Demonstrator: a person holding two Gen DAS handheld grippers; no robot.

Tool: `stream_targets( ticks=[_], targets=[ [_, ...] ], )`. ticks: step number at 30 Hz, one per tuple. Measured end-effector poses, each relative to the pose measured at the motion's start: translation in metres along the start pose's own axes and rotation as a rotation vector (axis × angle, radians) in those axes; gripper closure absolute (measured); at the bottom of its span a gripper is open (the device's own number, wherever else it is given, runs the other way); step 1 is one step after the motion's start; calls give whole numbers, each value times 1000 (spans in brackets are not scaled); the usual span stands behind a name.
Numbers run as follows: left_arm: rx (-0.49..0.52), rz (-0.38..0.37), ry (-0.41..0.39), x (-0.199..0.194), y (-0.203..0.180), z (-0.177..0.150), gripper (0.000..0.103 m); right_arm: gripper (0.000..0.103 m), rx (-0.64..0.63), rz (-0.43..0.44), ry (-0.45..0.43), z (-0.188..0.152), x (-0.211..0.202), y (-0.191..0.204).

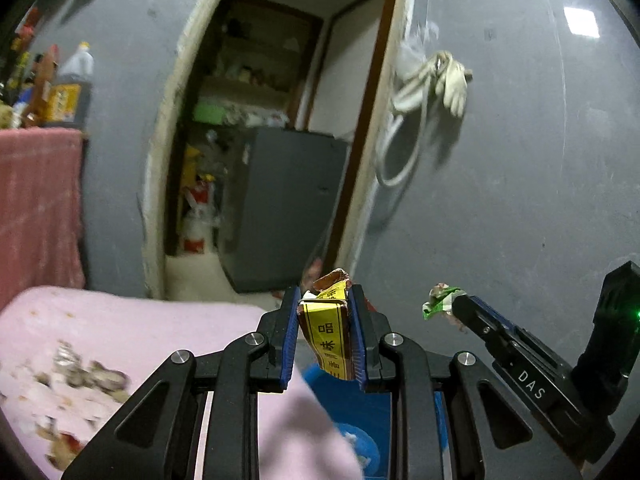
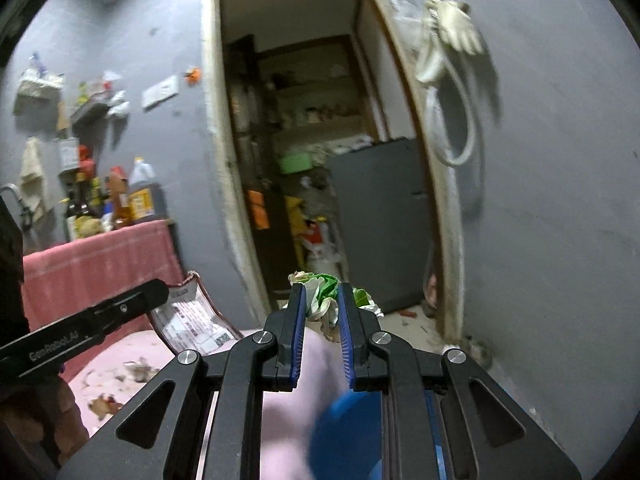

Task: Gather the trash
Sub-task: 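Carry the yellow box and green scraps to the blue bucket and open both tools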

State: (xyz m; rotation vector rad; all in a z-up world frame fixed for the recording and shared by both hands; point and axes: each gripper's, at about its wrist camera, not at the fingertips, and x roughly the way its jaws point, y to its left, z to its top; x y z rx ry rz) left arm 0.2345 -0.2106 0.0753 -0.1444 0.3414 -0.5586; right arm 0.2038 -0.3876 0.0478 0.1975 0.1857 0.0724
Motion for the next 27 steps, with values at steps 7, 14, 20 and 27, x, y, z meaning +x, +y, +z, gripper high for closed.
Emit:
stream_targets(
  ticks=[7, 14, 20, 27],
  targets=[
    [-28, -26, 165, 56, -10, -9, 82, 88, 61, -54, 85, -17, 13, -35],
    [-71, -11, 281, 85, -1, -25, 74, 72, 116, -82, 159, -33, 26, -54],
    [-82, -6, 300, 86, 6, -30, 69, 63, 128, -88, 161, -33, 25, -57],
    [-100, 6, 262, 64, 18, -25, 56, 53, 113, -70, 126, -27, 20, -48]
  ],
)
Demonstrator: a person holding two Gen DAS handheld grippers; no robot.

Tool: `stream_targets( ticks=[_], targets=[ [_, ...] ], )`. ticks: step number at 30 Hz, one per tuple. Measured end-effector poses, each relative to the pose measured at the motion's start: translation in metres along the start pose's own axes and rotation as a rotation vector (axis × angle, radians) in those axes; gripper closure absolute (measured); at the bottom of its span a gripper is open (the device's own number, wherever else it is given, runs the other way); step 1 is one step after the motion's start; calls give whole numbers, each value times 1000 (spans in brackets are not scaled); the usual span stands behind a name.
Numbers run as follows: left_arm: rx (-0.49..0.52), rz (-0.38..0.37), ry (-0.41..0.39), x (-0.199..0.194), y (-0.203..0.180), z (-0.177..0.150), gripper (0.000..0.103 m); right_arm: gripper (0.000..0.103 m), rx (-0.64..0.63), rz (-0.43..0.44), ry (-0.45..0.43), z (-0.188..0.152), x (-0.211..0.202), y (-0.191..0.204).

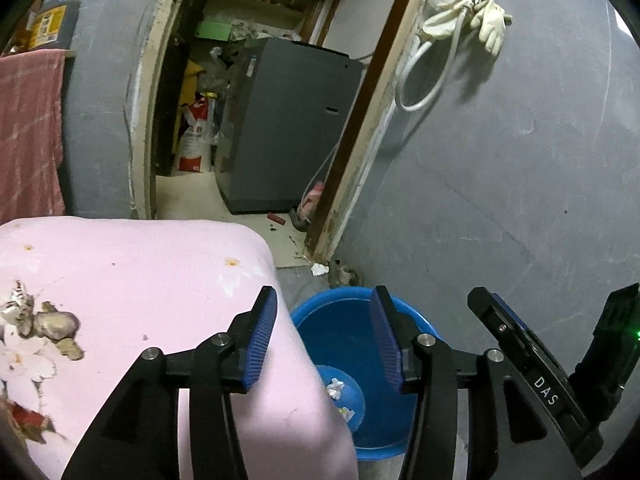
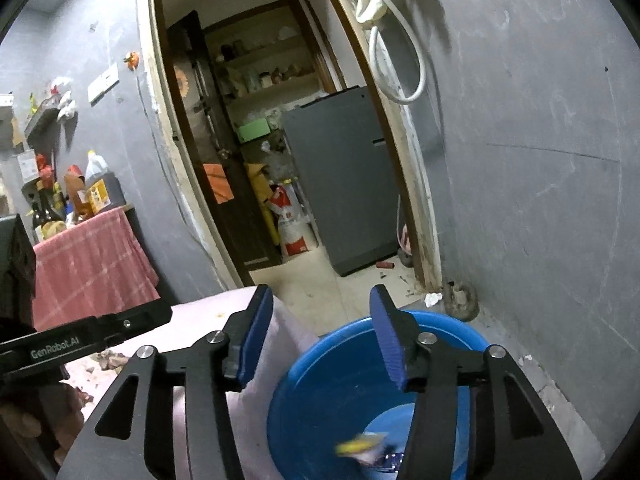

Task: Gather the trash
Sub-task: 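Carry the yellow box and green scraps to the blue bucket and open both tools, then move both open tools back over the trash on the table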

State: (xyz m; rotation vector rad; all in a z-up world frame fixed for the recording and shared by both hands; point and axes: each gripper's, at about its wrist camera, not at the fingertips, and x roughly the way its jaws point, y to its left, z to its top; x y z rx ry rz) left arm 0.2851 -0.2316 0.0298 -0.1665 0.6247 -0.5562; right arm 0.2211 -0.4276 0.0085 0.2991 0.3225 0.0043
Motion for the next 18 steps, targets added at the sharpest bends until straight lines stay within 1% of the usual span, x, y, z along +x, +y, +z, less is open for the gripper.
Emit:
stream_targets(
  ticks=[1, 3, 4, 5, 7, 9, 12, 14, 16, 18],
  targets=[
    [-3, 5, -12, -6, 2, 1, 51, 51, -7, 3, -6, 1, -1, 3],
    [-7, 14, -41, -17, 7, 3, 46, 41, -25, 11, -25, 3, -5, 10],
    [-8, 19, -57, -23, 10, 4, 43, 32, -35, 19, -37, 4, -8, 15],
    [-11, 27, -75, -31, 13, 5, 42, 27, -44, 29, -51, 5, -11, 19],
    [-19, 40, -108, -43, 20, 7, 34, 25, -60, 46, -75, 7, -15, 28],
    [-32, 56, -149, -59, 27, 8, 27, 20, -74, 62, -91, 9, -18, 36],
    [-52, 85, -200, -81, 40, 11, 22, 14, -101, 94, -121, 10, -23, 53],
    [-60, 106, -228, -94, 49, 11, 20, 6, -120, 112, -135, 9, -26, 63],
    [-60, 134, -263, -108, 55, 8, 13, 0, -139, 129, -159, 9, -29, 74],
    [-58, 163, -305, -123, 61, 5, 8, 0, -161, 147, -194, 8, -35, 86]
  ],
)
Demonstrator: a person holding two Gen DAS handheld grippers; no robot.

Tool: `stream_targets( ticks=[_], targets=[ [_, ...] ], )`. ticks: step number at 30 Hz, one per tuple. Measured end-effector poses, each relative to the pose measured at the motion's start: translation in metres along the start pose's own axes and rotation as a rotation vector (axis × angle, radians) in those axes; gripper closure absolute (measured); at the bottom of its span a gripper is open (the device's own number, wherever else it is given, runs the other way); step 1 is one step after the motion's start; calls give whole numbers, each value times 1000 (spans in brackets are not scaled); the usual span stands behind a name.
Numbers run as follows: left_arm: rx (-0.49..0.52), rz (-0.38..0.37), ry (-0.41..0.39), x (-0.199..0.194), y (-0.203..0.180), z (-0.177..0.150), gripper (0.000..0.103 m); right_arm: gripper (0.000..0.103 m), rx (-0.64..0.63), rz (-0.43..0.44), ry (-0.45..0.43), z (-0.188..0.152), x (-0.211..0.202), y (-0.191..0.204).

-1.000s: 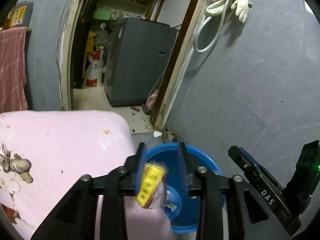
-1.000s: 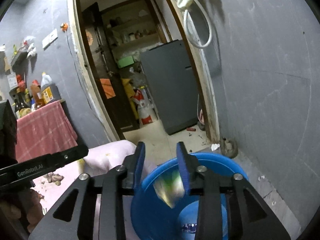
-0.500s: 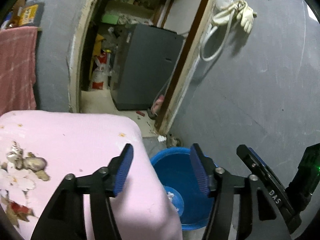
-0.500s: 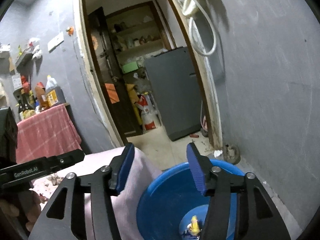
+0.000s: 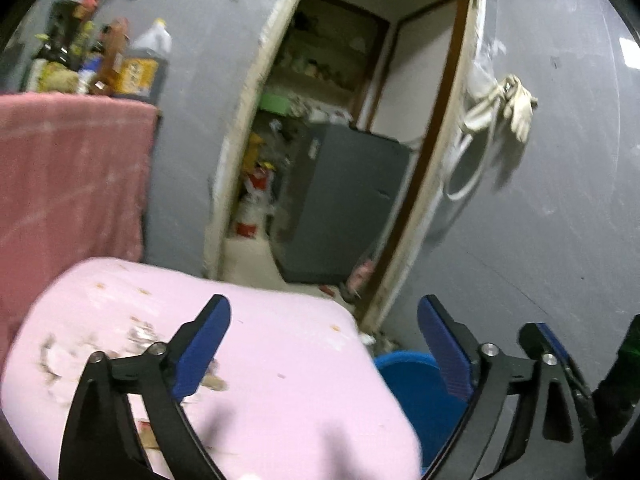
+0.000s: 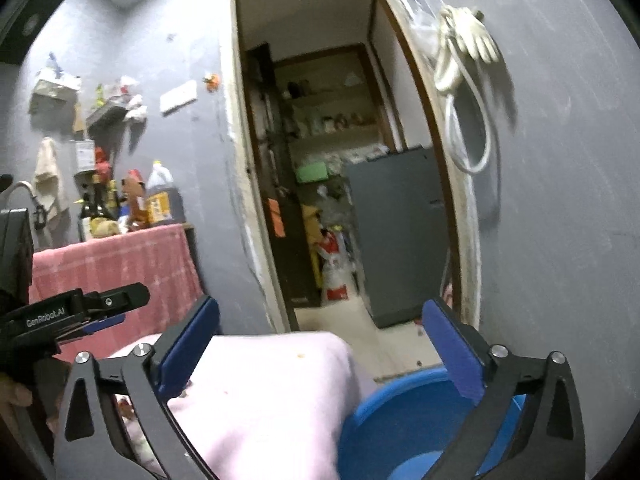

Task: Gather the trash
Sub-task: 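Move both open tools back over the trash on the table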

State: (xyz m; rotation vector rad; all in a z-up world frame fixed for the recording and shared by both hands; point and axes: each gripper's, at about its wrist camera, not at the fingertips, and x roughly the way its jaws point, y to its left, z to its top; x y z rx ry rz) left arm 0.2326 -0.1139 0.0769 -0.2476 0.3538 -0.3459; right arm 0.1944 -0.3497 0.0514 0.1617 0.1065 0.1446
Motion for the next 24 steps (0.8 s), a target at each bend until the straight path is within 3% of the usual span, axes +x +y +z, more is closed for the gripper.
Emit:
stream_targets(
  ticks=[3, 9, 16, 24],
  targets=[
    [15, 35, -57, -22, 11, -1, 6, 0, -29, 26, -45, 3, -7, 15],
    [47, 94, -98, -52, 32, -10, 2, 0, -65, 75, -93, 4, -19, 39],
    [64, 152, -80, -72, 53, -37, 2, 0, -94, 130, -59, -6, -25, 60],
    [89, 179, -76, -94, 64, -68, 2, 0, -151, 156, 11, -40, -45, 79]
  ],
)
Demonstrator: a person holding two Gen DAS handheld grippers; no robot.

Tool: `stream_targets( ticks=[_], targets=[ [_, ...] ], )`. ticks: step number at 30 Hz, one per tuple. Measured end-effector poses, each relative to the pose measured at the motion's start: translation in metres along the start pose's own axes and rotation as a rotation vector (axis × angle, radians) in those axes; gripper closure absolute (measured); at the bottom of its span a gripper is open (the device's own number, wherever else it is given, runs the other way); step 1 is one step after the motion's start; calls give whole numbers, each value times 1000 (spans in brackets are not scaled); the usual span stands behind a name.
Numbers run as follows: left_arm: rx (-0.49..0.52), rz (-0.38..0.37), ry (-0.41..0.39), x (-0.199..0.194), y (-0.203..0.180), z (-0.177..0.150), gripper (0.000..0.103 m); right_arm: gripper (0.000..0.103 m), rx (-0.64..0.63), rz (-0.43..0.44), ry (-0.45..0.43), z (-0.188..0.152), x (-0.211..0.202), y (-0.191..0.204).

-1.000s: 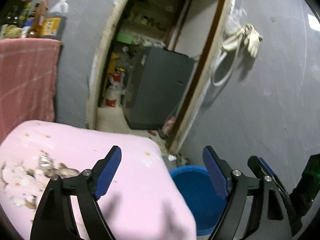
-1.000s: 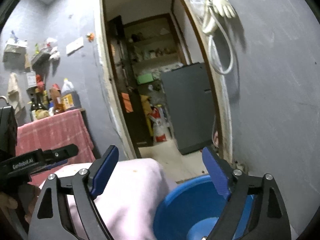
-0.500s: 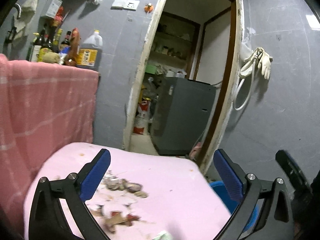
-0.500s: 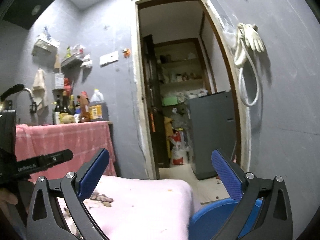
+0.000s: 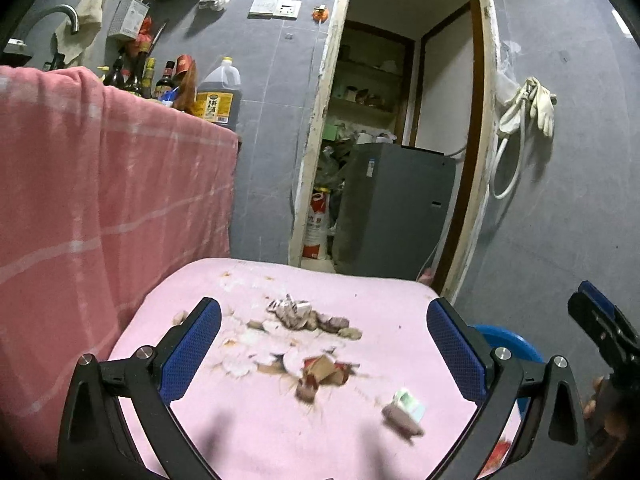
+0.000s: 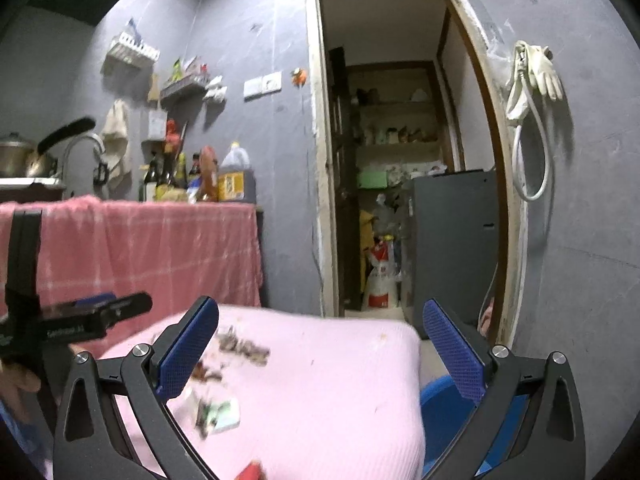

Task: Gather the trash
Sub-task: 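Move both open tools back over the trash on the table, then grasp the red wrapper with the right tool while the left tool grasps white-green paper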

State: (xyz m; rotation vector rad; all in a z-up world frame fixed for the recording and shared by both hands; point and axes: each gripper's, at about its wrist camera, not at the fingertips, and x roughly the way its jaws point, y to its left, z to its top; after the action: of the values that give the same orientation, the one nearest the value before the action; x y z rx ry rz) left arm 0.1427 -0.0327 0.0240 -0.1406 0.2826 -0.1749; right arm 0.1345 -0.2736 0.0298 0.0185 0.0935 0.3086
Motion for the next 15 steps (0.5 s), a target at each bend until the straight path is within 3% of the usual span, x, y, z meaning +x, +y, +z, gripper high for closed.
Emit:
stream_targets(
  ticks=[8, 15],
  targets=[
    [57, -44, 55, -10, -4, -18, 2, 0, 1, 11, 128, -26, -13, 18],
    [48, -80, 156, 1, 1, -27, 2, 0, 3, 4, 255, -52, -10, 26]
  ],
)
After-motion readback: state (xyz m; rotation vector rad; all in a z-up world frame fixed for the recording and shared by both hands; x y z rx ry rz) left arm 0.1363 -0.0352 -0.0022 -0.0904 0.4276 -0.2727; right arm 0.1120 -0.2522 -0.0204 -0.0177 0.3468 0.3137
